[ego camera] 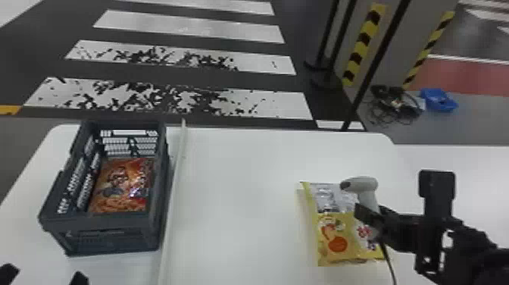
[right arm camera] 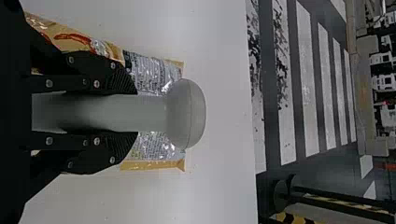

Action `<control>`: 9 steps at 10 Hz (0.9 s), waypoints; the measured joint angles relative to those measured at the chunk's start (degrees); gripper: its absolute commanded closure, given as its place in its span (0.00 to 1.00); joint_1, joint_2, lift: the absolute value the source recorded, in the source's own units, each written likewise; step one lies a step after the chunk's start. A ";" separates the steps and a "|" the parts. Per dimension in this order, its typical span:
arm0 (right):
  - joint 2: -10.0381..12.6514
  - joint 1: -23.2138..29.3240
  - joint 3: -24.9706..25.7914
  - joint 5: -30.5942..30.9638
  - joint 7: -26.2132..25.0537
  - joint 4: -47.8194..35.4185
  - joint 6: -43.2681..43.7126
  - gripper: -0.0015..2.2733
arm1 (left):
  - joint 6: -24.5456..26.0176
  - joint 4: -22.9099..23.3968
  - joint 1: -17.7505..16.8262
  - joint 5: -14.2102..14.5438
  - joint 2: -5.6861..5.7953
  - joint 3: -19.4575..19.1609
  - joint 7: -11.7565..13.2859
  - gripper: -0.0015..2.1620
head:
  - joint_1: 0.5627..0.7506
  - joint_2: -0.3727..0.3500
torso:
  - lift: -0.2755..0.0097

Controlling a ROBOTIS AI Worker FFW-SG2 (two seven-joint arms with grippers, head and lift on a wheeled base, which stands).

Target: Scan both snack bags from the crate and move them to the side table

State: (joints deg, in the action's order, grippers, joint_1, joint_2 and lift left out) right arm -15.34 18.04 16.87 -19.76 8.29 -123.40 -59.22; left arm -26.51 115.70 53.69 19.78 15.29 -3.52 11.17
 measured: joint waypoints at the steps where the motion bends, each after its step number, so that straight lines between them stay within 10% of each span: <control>1: -0.01 -1.03 -0.57 0.45 0.06 1.71 0.60 0.93 | -0.14 -0.09 0.01 -0.01 0.00 0.00 0.00 0.02 | 0.70 0.31 | 0.63; 9: -2.78 -1.25 3.82 -2.18 0.65 4.89 3.20 0.93 | -0.24 -0.60 -0.43 -0.10 -0.26 0.08 -0.01 0.02 | 0.70 0.22 | 0.63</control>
State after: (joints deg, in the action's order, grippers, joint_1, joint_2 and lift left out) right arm -18.12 16.79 20.69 -21.93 8.94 -118.51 -56.01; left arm -26.76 115.11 53.26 19.69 15.03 -3.43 11.16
